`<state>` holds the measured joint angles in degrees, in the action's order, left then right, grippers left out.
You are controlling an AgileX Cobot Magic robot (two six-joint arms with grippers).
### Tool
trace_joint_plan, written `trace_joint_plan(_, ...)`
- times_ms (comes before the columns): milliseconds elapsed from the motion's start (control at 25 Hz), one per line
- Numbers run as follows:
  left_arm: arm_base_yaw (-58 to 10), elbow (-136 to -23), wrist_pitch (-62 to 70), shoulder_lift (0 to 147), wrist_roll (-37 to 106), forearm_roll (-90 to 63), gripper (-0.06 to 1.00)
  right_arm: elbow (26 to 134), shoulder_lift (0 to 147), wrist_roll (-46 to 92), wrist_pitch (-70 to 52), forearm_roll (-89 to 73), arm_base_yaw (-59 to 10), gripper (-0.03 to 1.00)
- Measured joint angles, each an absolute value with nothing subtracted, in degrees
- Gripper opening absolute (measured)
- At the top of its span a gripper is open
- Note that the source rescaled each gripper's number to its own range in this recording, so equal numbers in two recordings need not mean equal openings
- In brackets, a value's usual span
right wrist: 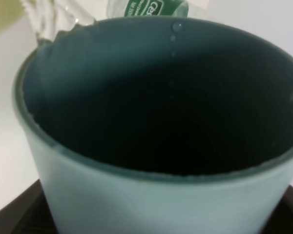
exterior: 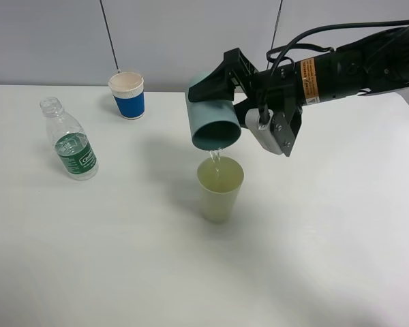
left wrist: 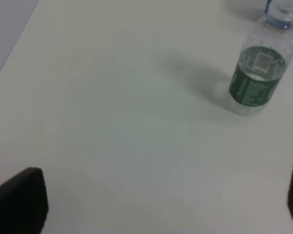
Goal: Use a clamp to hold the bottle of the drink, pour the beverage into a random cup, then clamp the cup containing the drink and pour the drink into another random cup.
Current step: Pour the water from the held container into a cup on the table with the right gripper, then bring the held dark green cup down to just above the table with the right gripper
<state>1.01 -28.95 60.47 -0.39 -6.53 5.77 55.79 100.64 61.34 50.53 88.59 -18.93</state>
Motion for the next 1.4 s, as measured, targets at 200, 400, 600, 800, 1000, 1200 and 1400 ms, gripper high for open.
trace_joint_plan(200, 1.01, -28.95, 60.47, -0.39, -6.53, 5.82, 1.00, 55.81, 100.64, 65.64, 50.65, 88.46, -19.10, 0.04)
trace_joint_plan(400, 1.01, -28.95, 60.47, -0.39, -6.53, 5.82, 1.00, 55.81, 100.64, 71.84, 50.10, 88.14, -20.00, 0.04)
trace_joint_plan(600, 1.01, -28.95, 60.47, -0.39, -6.53, 5.82, 1.00, 55.81, 100.64, 72.46, 50.04, 87.62, -20.92, 0.04)
trace_joint_plan(800, 1.01, -28.95, 60.47, -0.39, -6.53, 5.82, 1.00, 55.81, 100.64, 66.62, 48.66, 85.08, -20.92, 0.04)
trace_joint_plan(1000, 1.01, -28.95, 60.47, -0.39, -6.53, 5.82, 1.00, 55.81, 100.64, 51.34, 47.36, 75.24, -20.92, 0.04)
trace_joint_plan(1200, 1.01, -28.95, 60.47, -0.39, -6.53, 5.82, 1.00, 55.81, 100.64, 26.17, 46.53, 60.55, -20.92, 0.04)
trace_joint_plan(1400, 1.01, -28.95, 60.47, -0.39, -6.53, 5.82, 1.00, 55.81, 100.64, -2.48, 45.99, 48.99, -20.92, 0.04)
